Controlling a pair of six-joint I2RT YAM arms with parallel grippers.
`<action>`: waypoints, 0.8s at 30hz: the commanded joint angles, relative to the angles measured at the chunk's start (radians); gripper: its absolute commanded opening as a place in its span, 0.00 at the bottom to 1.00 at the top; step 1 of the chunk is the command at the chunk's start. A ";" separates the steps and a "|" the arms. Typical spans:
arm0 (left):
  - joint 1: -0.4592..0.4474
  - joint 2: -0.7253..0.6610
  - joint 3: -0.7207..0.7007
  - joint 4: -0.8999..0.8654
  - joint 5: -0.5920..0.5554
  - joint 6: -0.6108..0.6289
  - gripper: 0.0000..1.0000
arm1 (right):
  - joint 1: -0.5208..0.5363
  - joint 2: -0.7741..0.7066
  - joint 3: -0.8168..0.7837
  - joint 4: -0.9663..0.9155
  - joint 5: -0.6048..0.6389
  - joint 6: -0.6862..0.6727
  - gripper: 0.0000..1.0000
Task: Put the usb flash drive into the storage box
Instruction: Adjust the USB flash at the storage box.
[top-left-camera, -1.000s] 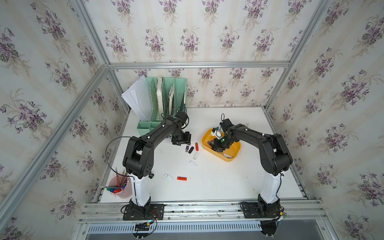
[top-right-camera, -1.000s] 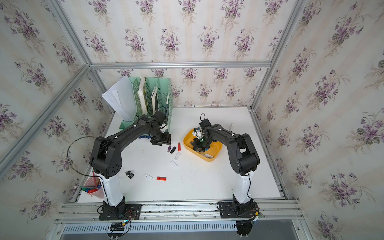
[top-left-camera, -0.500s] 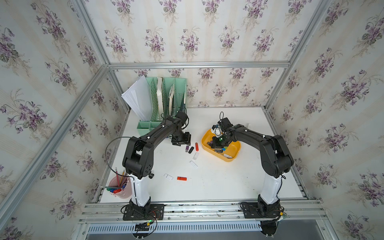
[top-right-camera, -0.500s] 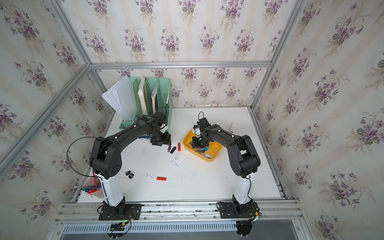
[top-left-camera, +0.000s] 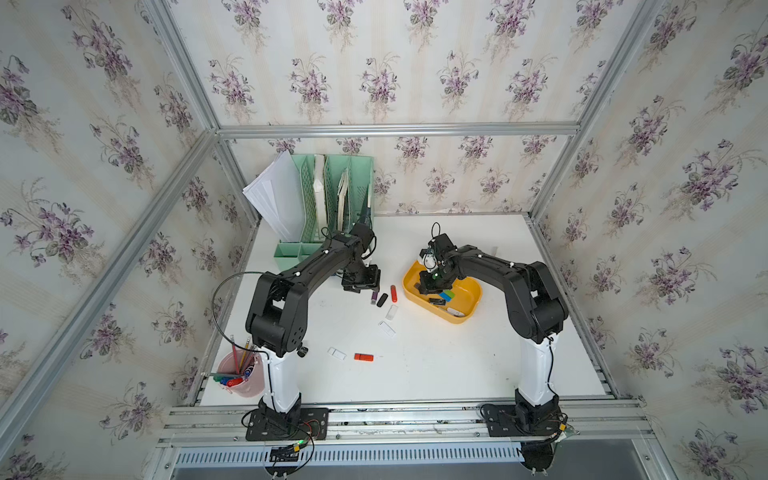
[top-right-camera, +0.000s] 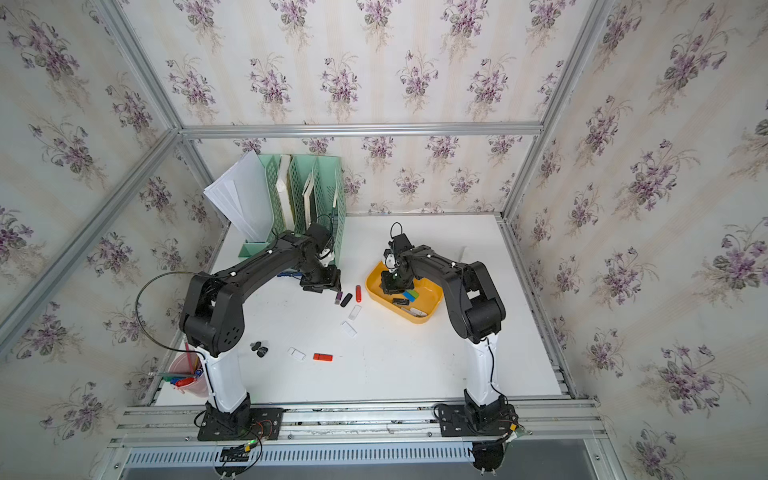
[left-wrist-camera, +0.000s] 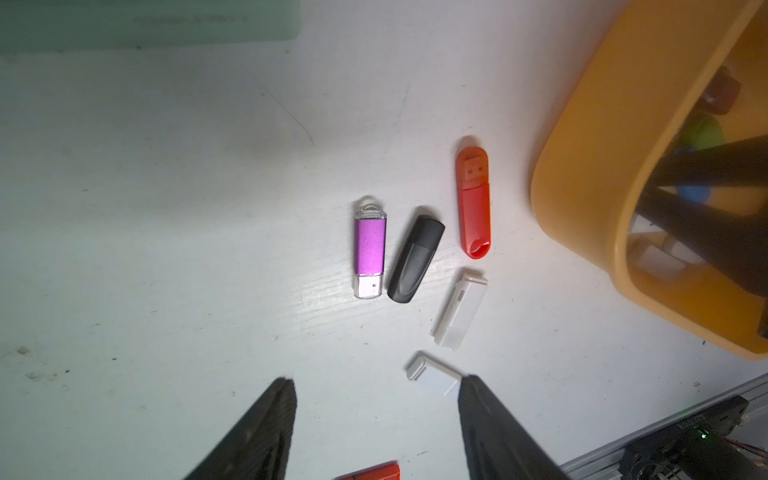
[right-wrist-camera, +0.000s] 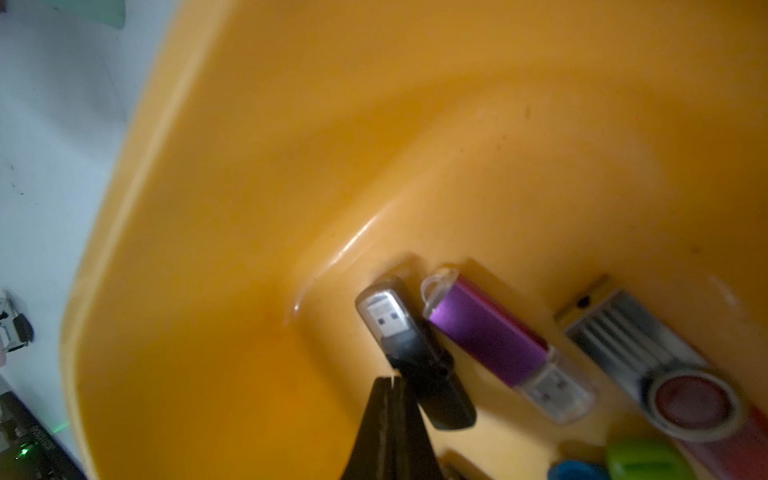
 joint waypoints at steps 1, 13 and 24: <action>0.002 0.005 -0.001 0.008 0.003 0.009 0.67 | -0.001 0.011 0.008 -0.018 0.109 0.000 0.00; 0.006 0.006 0.001 0.005 0.004 0.014 0.67 | -0.039 0.005 0.068 -0.058 0.221 -0.016 0.00; 0.006 -0.001 -0.013 0.009 0.009 0.009 0.67 | -0.035 -0.080 -0.015 -0.047 0.158 -0.046 0.00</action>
